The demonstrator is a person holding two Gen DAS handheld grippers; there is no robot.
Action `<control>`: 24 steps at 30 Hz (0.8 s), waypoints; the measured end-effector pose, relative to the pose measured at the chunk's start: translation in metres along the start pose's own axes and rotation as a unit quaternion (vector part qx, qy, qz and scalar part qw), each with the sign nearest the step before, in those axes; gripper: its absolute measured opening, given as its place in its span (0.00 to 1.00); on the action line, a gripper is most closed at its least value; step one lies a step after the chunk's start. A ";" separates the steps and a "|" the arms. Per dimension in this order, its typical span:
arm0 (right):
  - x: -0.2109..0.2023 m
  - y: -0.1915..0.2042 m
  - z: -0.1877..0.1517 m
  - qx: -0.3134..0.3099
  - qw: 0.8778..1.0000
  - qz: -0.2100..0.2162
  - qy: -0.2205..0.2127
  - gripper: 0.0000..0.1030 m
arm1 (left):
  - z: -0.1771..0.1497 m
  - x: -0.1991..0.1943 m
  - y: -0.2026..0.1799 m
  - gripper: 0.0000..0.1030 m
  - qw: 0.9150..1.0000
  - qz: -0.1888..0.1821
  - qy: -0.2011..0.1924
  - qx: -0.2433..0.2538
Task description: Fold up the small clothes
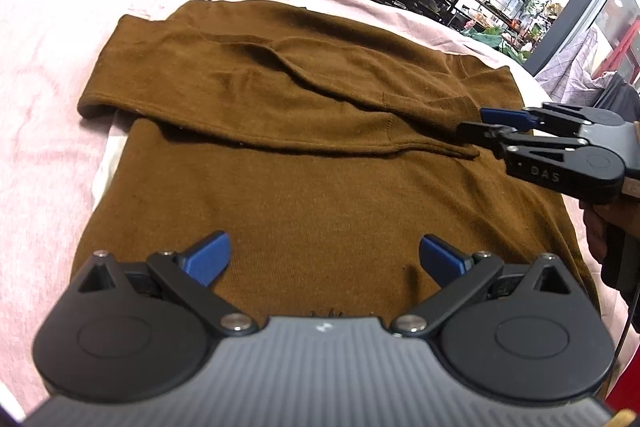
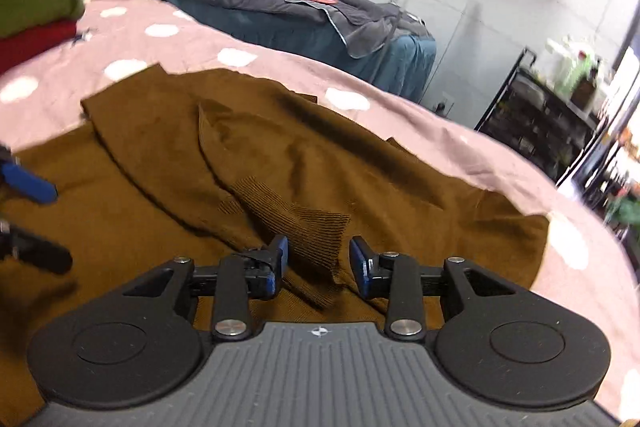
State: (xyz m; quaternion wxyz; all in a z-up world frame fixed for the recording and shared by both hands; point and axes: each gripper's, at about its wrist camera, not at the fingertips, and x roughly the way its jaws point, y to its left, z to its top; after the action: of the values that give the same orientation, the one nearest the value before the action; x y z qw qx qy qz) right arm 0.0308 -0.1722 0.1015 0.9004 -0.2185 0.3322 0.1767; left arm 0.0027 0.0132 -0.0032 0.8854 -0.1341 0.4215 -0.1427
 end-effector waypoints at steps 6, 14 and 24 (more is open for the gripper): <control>0.015 -0.007 -0.004 0.010 1.000 0.008 0.027 0.05 | -0.001 0.000 -0.001 1.00 1.000 0.001 0.000 0.005; 0.009 -0.048 -0.003 0.205 0.974 0.093 0.009 0.01 | -0.001 0.001 -0.003 1.00 1.000 0.007 0.001 0.010; 0.009 -0.099 -0.007 0.414 0.899 0.141 0.006 0.01 | 0.003 -0.001 0.000 1.00 1.000 0.006 0.005 -0.001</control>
State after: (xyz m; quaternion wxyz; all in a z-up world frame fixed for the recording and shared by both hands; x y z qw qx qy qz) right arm 0.0796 -0.2578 0.1173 0.8732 0.2220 0.4082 0.1472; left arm 0.0045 0.0133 -0.0008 0.8839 -0.1318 0.4270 -0.1378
